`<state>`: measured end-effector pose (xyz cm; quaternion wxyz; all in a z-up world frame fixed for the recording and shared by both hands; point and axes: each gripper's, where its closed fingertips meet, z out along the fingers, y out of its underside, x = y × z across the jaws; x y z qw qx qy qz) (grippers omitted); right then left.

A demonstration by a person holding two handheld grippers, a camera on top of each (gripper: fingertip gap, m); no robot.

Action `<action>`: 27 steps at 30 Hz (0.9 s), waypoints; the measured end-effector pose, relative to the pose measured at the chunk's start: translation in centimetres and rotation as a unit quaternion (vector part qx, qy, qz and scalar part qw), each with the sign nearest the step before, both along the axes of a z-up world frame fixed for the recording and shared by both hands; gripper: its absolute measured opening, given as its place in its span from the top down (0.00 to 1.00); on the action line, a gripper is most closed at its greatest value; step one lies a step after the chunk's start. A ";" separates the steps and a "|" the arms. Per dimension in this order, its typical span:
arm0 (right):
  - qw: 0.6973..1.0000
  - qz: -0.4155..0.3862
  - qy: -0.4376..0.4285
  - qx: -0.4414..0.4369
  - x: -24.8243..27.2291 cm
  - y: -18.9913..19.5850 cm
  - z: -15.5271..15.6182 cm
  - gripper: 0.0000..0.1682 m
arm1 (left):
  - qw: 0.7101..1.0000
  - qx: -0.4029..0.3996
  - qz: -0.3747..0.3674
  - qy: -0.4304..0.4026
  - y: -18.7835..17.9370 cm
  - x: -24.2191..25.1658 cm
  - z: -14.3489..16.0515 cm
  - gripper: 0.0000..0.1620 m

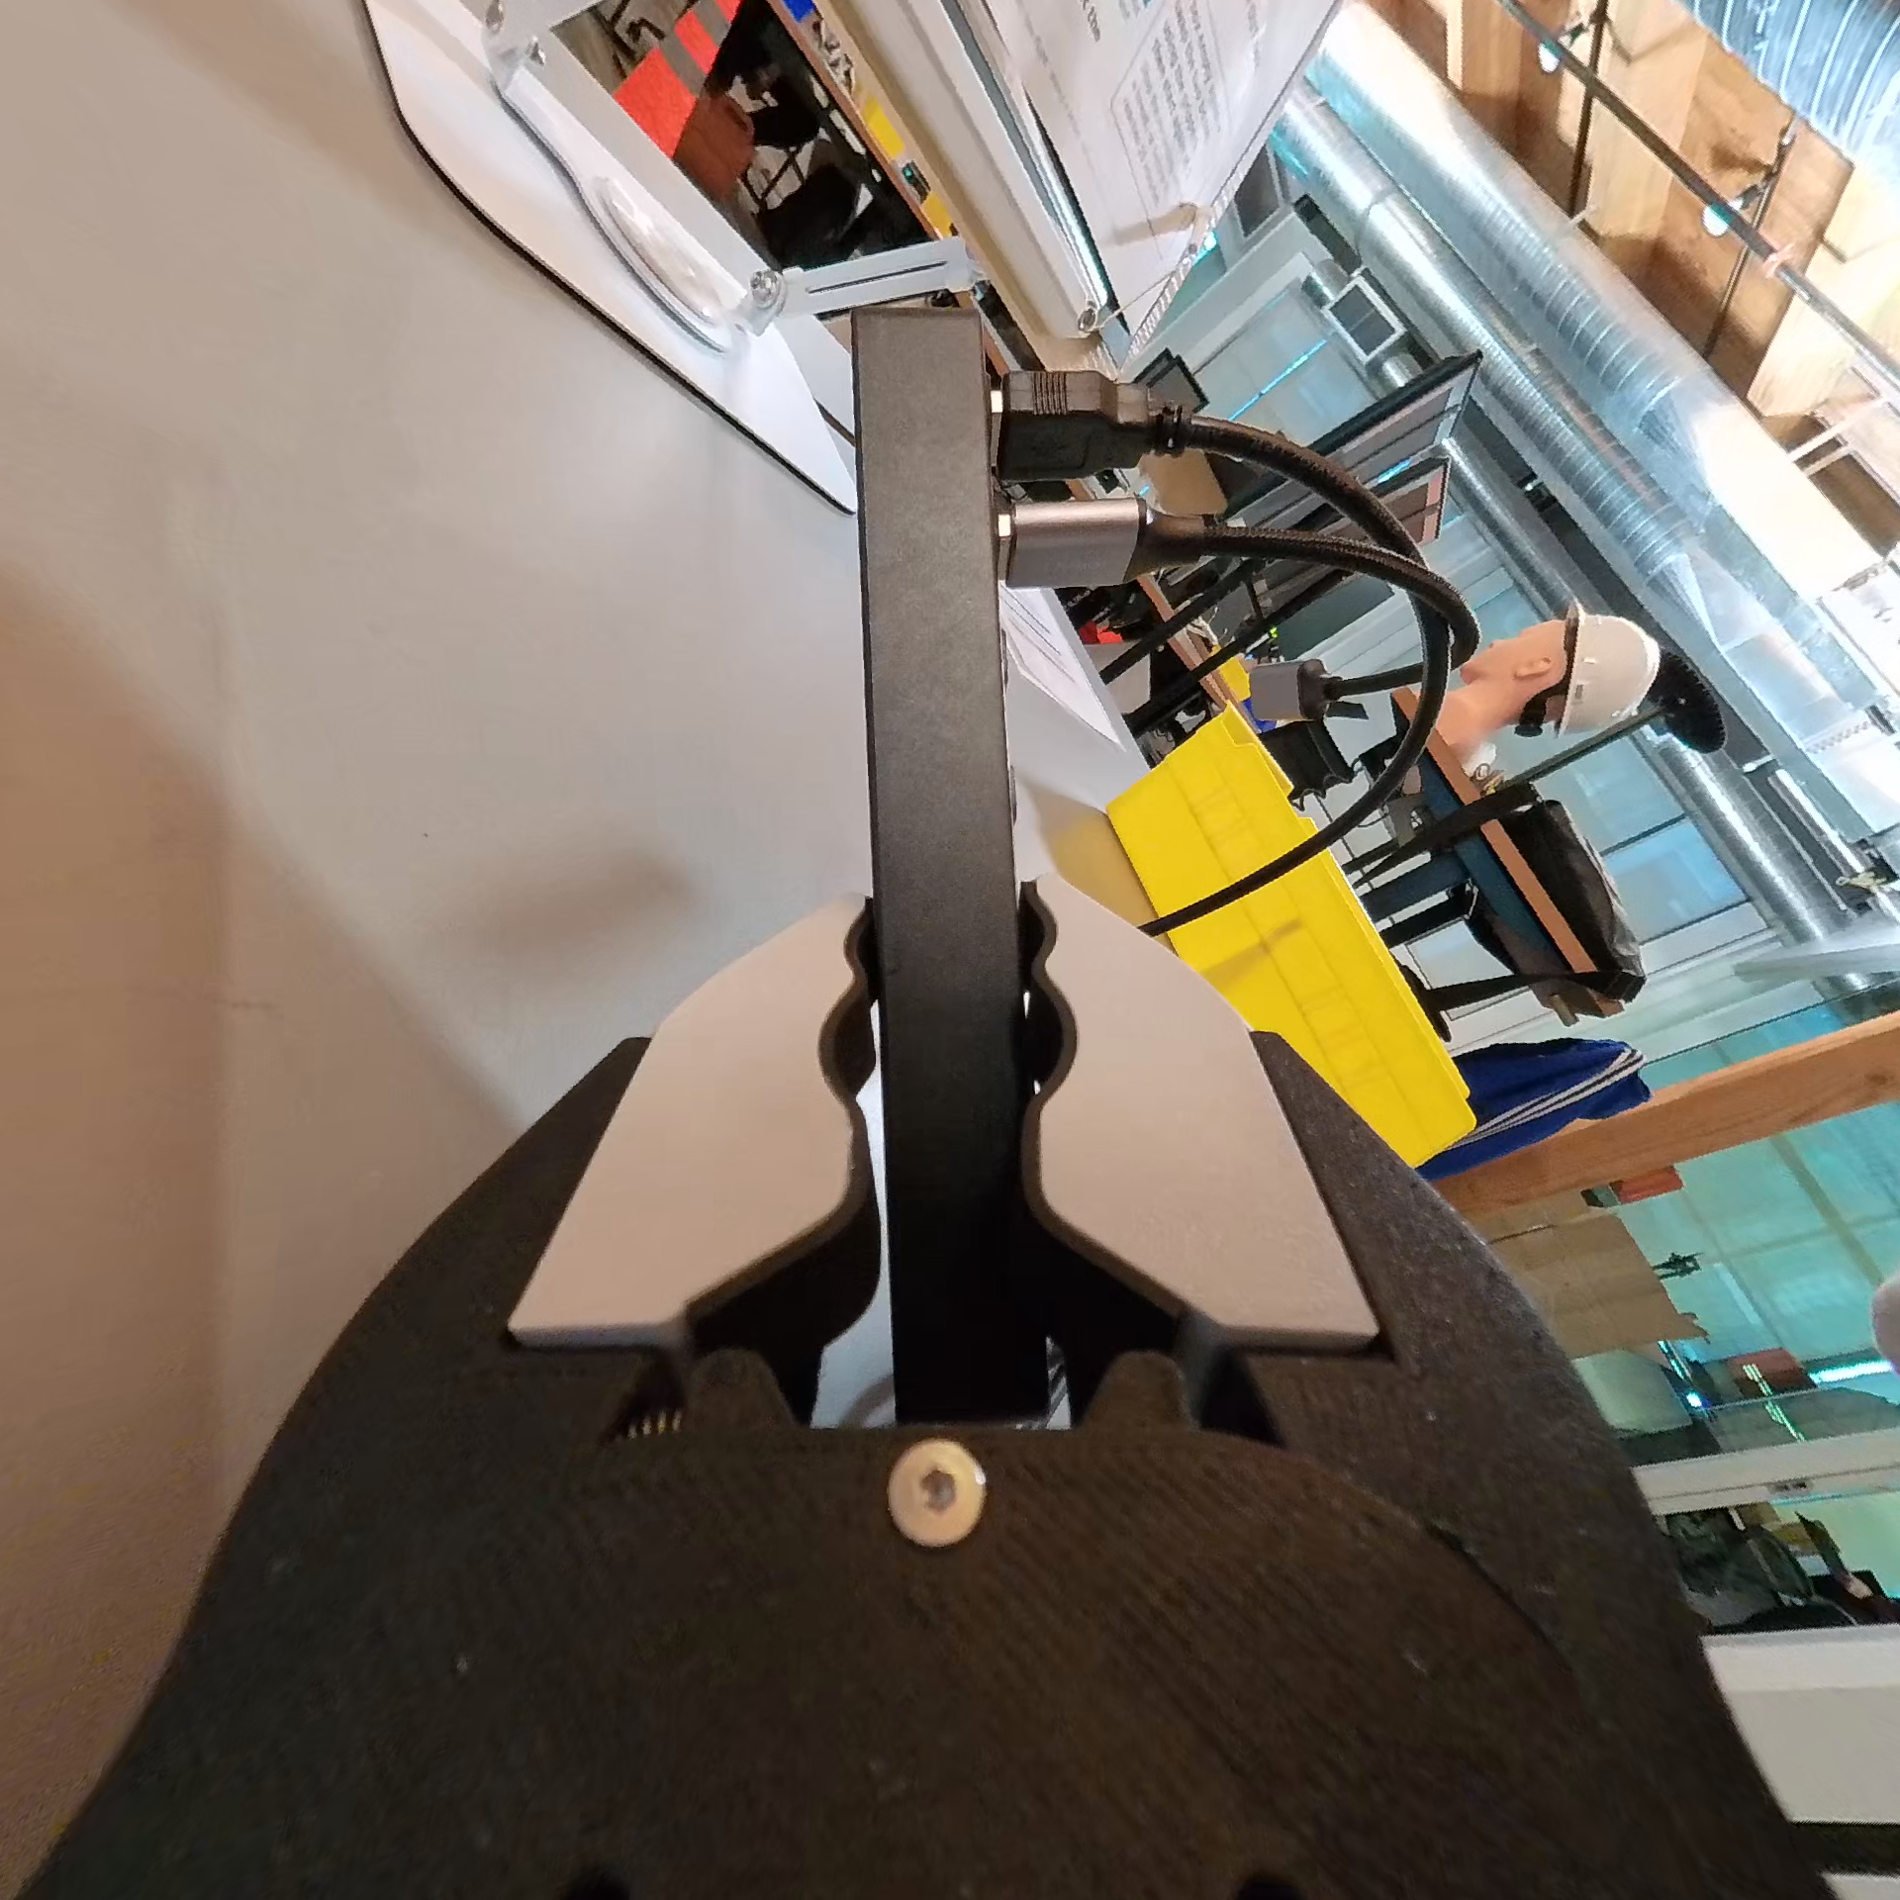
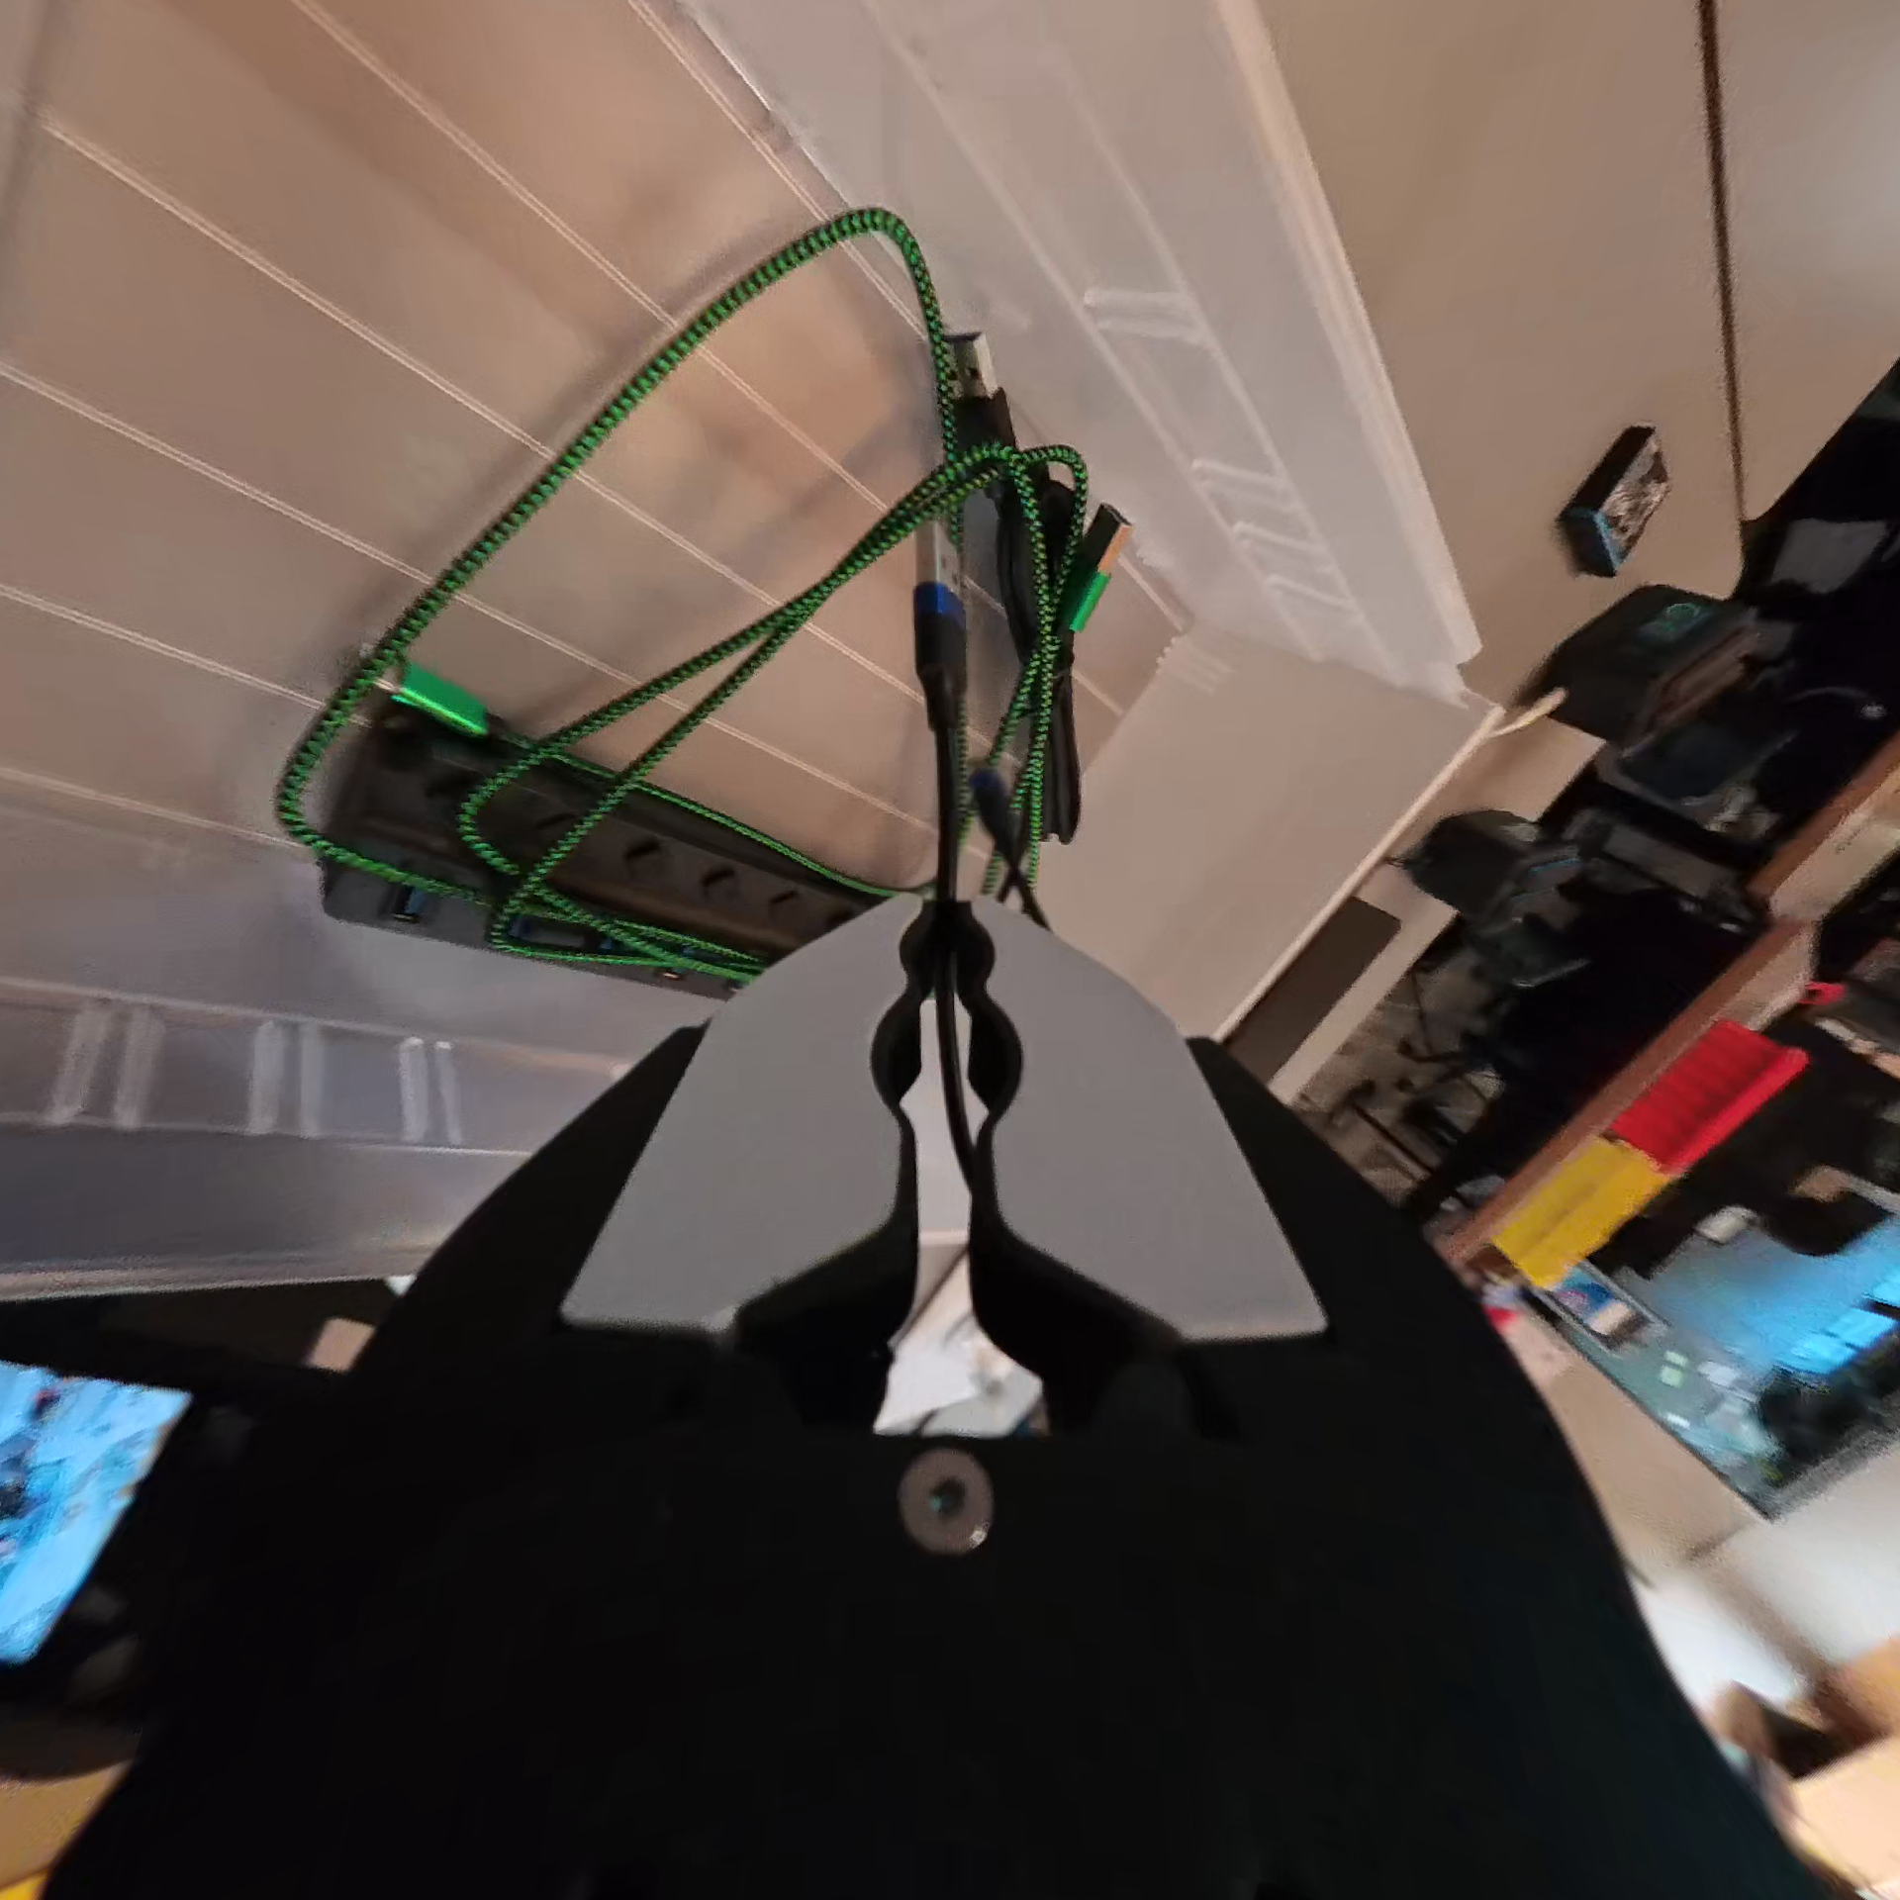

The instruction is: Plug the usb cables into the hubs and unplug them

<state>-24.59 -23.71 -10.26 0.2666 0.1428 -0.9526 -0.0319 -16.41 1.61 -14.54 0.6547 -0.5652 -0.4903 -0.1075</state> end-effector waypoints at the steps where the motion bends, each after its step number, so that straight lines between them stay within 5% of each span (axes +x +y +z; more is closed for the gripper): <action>1: 1.000 -0.007 -0.017 -0.011 0.5 0.0 0.0 0.98 | 1.000 0.000 0.000 0.000 0.0 0.0 0.0 0.84; 10: 0.959 0.048 -0.114 -0.254 2.7 0.8 6.1 0.98 | 1.000 0.002 0.001 0.001 -0.1 0.0 0.0 0.84; 16: 0.849 0.193 -0.158 -0.466 8.6 5.5 14.9 0.98 | 1.000 0.002 0.004 0.002 -0.1 0.0 0.0 0.84; 19: 0.794 0.243 -0.115 -0.545 11.5 9.6 18.5 0.98 | 1.000 0.002 0.005 0.001 -0.2 0.0 0.0 0.84; 27: 0.772 0.266 0.018 -0.578 18.2 17.0 19.9 0.98 | 1.000 0.000 0.008 0.001 -0.2 -0.1 0.0 0.84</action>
